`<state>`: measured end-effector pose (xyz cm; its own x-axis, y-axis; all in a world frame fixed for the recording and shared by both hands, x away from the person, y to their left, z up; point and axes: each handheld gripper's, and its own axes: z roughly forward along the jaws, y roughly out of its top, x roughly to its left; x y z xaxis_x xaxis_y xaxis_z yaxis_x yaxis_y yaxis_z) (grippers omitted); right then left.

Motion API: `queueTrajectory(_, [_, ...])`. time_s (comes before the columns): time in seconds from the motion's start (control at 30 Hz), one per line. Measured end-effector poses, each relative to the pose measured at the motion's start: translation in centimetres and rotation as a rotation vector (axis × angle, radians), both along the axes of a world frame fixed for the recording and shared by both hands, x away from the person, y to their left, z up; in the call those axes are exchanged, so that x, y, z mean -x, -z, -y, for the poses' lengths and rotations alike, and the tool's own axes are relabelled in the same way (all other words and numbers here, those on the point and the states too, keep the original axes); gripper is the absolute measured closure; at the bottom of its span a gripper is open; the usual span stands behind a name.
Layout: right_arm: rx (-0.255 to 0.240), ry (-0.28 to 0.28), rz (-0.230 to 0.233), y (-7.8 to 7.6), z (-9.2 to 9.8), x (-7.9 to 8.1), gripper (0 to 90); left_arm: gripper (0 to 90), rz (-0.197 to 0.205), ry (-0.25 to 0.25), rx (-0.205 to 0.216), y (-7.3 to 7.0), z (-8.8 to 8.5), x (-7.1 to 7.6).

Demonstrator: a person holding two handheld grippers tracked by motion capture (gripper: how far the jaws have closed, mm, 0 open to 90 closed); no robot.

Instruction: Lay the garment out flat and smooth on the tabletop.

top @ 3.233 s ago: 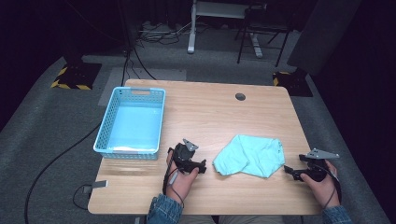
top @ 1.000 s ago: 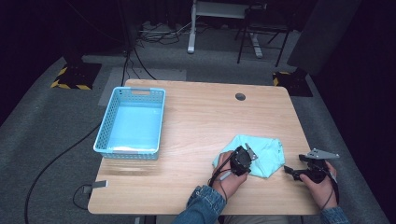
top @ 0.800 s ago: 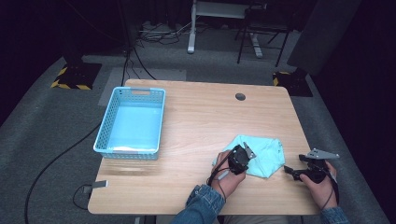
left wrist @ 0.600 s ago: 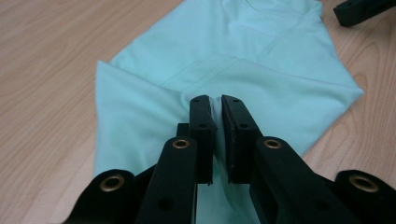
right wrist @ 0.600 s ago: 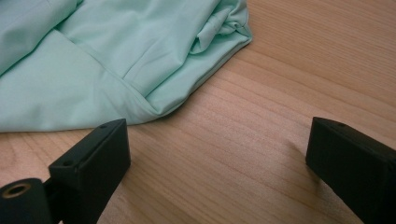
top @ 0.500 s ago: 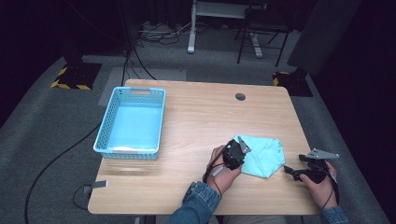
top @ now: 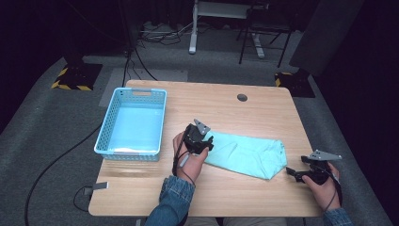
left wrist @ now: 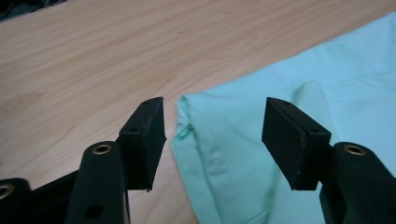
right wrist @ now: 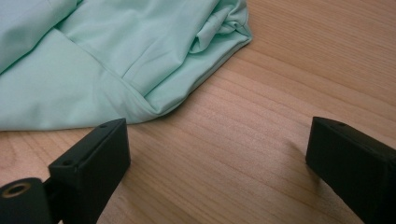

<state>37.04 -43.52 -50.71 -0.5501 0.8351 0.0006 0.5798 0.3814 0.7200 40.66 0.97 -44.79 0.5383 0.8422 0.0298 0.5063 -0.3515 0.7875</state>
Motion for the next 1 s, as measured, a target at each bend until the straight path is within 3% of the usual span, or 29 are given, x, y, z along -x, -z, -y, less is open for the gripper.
queueTrajectory(0.27, [-0.002,0.002,0.0,0.0,0.0,0.0,7.4,33.5,-0.027,0.048,0.002,1.0,0.6,0.9])
queueTrajectory(0.4, [-0.008,-0.005,-0.001,-0.3,0.0,0.1,15.0,32.1,-0.039,0.06,-0.004,1.5,0.6,1.3])
queueTrajectory(0.67, [-0.043,-0.067,0.033,-1.5,-2.6,-0.2,15.5,31.7,-0.071,0.088,-0.029,3.1,1.2,1.4])
queueTrajectory(0.77, [-0.025,-0.106,0.02,-1.3,-4.0,-0.8,15.7,31.8,-0.081,0.092,-0.036,3.6,1.4,1.3])
queueTrajectory(0.9, [0.049,-0.136,-0.008,-0.9,-5.4,-1.8,15.7,31.8,-0.098,0.104,-0.064,4.3,1.6,1.2])
queueTrajectory(1.0, [0.047,-0.133,-0.016,-0.9,-5.6,-2.7,15.3,31.7,-0.11,0.106,-0.069,4.8,1.7,1.0])
